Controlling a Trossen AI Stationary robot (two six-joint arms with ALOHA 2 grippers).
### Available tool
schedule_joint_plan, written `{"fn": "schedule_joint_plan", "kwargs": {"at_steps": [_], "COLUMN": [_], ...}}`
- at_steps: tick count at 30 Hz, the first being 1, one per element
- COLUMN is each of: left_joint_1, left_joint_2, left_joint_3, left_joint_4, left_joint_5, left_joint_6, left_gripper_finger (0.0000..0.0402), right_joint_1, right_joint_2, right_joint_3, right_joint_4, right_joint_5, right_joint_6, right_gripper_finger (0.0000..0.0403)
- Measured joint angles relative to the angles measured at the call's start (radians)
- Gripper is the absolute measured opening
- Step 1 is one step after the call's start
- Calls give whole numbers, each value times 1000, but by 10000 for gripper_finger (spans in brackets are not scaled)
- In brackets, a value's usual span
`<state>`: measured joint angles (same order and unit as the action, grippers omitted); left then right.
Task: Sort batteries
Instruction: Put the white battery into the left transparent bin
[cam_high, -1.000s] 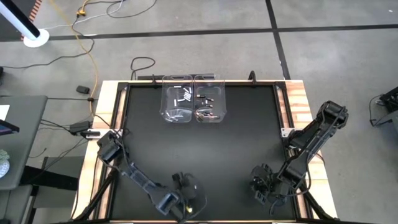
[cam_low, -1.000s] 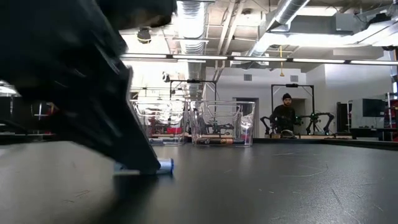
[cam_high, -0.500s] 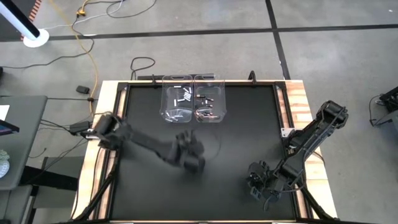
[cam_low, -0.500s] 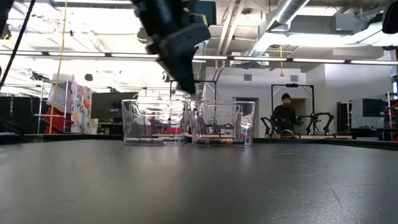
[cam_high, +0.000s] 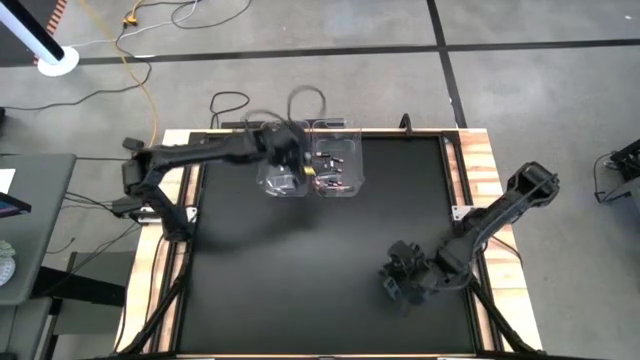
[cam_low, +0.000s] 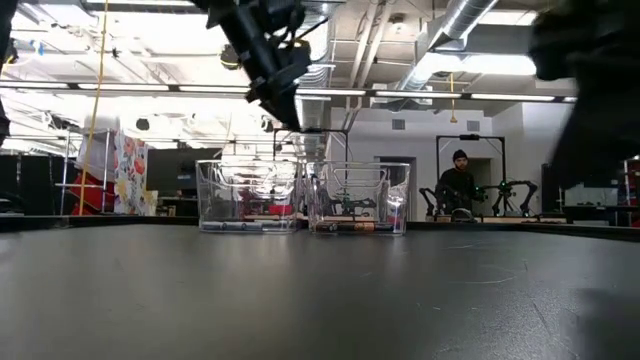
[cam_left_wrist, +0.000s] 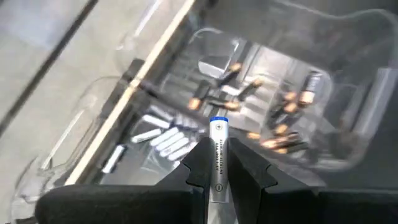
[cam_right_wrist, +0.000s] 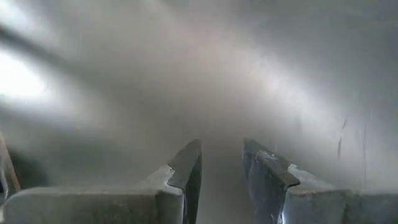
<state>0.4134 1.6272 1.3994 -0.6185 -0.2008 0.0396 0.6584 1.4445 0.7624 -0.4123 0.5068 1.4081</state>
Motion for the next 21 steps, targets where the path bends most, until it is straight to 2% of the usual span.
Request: {"fn": "schedule_joint_plan", "kwargs": {"at_steps": [4,6,16,21], "left_joint_1": [125,166,215,230], "left_joint_2": [27,56,233,302], "left_joint_3": [0,0,0,0], "left_joint_4": [-21,-35,-86,-103], "left_joint_5": [147,188,198,198], "left_joint_6": [70,114,298,345], "left_gripper_finger": [33,34,34,34], "right_joint_1": [-97,-145,-338,-421], "right_joint_2": [0,0,0,0], "right_joint_3": [0,0,0,0], "right_joint_4": [1,2,58,76], "right_joint_5": [0,0,-12,-64], "right_joint_6": [-26,-28,-154,-206], "right_gripper_finger": [133,133,133,133]}}
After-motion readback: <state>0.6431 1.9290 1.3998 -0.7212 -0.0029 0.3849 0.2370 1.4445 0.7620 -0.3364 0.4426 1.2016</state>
